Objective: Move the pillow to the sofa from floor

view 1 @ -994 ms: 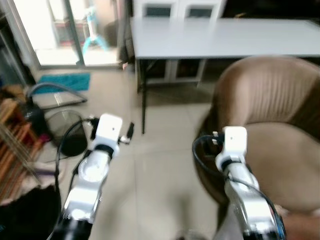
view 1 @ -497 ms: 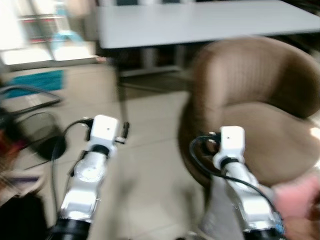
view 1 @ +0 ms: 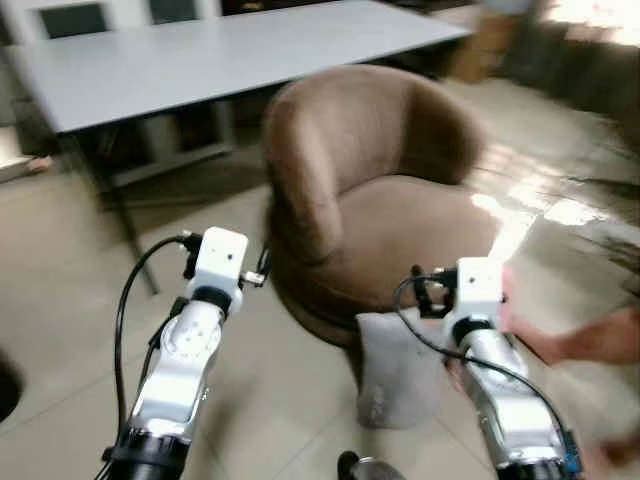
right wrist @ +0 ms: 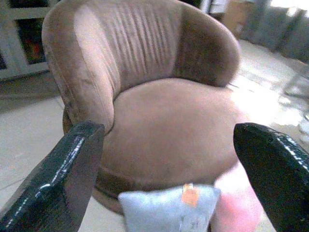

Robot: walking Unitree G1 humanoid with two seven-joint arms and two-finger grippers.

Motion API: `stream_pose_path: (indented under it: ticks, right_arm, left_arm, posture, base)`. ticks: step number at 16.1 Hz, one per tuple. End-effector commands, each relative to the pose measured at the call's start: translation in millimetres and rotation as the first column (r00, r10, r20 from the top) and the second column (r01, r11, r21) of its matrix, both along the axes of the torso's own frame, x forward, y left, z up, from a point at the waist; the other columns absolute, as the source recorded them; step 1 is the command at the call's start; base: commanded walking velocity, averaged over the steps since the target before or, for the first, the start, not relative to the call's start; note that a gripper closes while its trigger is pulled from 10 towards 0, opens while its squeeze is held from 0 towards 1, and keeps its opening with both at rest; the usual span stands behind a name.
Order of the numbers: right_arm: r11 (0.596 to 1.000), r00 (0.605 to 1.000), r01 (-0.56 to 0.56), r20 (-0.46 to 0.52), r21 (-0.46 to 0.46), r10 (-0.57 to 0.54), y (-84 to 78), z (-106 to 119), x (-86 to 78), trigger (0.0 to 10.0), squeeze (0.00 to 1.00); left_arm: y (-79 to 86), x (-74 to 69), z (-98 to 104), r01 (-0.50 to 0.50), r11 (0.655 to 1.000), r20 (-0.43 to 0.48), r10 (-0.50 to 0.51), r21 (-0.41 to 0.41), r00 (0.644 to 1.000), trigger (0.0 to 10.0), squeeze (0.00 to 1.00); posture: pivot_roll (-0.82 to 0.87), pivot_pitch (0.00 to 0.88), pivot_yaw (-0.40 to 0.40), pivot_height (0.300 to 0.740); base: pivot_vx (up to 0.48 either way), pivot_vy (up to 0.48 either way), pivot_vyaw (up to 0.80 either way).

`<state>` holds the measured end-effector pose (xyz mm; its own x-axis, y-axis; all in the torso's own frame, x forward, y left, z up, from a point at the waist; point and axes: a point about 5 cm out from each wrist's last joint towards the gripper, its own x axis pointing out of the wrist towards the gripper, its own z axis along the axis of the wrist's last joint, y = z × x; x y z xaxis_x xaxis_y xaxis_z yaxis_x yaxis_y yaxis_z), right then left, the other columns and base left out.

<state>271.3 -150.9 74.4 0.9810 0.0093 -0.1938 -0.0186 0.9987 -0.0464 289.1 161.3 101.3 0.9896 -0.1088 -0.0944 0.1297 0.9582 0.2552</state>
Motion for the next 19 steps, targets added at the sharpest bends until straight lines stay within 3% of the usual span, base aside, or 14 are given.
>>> stream_pose_path:
  ticks: [1,10,11,19]
  right_arm:
    - [1.0,1.0,0.002,0.008,-0.007,-0.002,-0.8,3.9,1.1,10.0,0.0]
    - [0.999,0.999,0.039,0.005,-0.007,-0.039,-5.6,3.8,-2.1,10.0,0.0]
    - [0.999,0.999,0.041,0.007,-0.007,-0.041,-5.8,4.4,-2.5,10.0,0.0]
    - [0.999,0.999,0.052,0.008,-0.005,-0.052,-5.9,4.9,-3.4,10.0,0.0]
  left_arm:
    - [0.5,4.0,5.0,0.0,1.0,0.017,0.0,0.003,1.0,10.0,0.0]
    - [-4.3,8.2,6.6,0.032,0.999,0.031,-0.031,-0.018,0.999,10.0,0.0]
    - [-7.1,8.3,12.3,0.063,0.994,0.059,-0.058,-0.087,0.997,10.0,0.0]
    - [-7.0,9.3,12.5,0.071,0.995,0.065,-0.067,-0.067,0.996,10.0,0.0]
  posture:
    - [-0.04,0.0,-0.015,0.74]
    - [-0.04,0.0,-0.009,0.74]
    - [-0.04,0.0,-0.009,0.74]
    - [-0.04,0.0,-0.004,0.74]
  base:
    - [0.0,0.45,-0.8]
    - [0.0,0.4,-0.8]
    - [0.439,0.0,-0.8]
    - [0.46,0.0,-0.8]
